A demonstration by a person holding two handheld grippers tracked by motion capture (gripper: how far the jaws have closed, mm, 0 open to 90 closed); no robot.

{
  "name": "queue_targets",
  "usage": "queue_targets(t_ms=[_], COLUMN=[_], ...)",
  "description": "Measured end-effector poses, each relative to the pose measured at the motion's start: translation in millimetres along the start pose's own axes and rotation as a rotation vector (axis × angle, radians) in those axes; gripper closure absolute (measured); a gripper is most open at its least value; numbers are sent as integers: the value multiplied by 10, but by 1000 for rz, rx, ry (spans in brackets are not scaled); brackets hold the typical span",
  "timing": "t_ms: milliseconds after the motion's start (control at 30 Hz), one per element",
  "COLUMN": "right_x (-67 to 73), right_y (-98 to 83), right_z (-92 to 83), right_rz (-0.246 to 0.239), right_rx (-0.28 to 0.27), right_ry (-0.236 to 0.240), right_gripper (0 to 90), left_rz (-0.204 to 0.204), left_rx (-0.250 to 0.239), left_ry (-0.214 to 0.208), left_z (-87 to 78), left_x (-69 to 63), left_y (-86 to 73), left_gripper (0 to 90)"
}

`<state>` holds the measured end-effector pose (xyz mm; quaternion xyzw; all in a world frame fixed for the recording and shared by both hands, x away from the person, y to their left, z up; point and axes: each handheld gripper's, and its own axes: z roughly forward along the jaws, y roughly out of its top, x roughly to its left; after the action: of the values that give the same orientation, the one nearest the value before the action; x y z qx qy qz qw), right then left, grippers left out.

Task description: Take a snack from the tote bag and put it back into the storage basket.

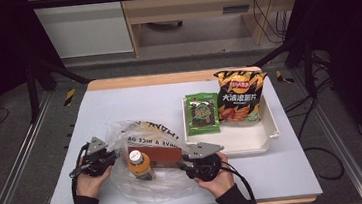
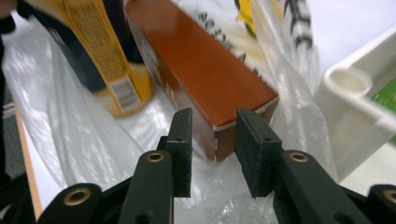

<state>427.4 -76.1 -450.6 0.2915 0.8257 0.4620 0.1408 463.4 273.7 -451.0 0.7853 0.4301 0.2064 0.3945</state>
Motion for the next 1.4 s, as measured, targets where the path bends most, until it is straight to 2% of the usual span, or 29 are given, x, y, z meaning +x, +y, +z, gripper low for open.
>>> queue_targets(t_ms=[133, 233, 333, 467, 633, 733, 800, 900, 1000, 1133, 1300, 1400], right_x=[-5, 4, 13, 36, 9, -24, -38, -41, -24, -43, -45, -53], right_y=[169, 280, 364, 403, 374, 351, 341, 331, 316, 318, 323, 314], right_z=[-98, -91, -13, 140, 278, 309, 313, 327, 334, 355, 371, 385], right_rz=[-23, -37, -51, -73, -97, -89, -82, -74, -101, -92, -102, -120], right_rx=[-55, -70, -47, -3, 67, 87, 81, 88, 79, 73, 72, 86], right_ry=[-2, 3, 4, 5, -34, -50, -44, -17, -8, -4, 3, -10], right_gripper=[665, 664, 661, 613, 515, 435, 406, 361, 348, 344, 323, 326], left_rz=[-24, -12, -14, -6, 19, 20, 26, 18, 16, 14, 14, 17], left_rx=[-60, -76, -83, -81, -30, 10, 28, 30, 34, 34, 23, 29], left_ry=[9, 9, 7, 4, 3, 1, 2, 2, 5, 4, 4, 2], left_z=[-201, -336, -441, -517, -436, -332, -300, -279, -267, -260, -252, -247], left_x=[-7, -45, -79, -142, -199, -205, -208, -192, -167, -156, -147, -137], left_y=[-3, -41, -113, -197, -301, -352, -366, -374, -381, -378, -374, -379], left_gripper=[900, 900, 900, 900, 900, 900, 900, 900, 900, 900, 900, 900])
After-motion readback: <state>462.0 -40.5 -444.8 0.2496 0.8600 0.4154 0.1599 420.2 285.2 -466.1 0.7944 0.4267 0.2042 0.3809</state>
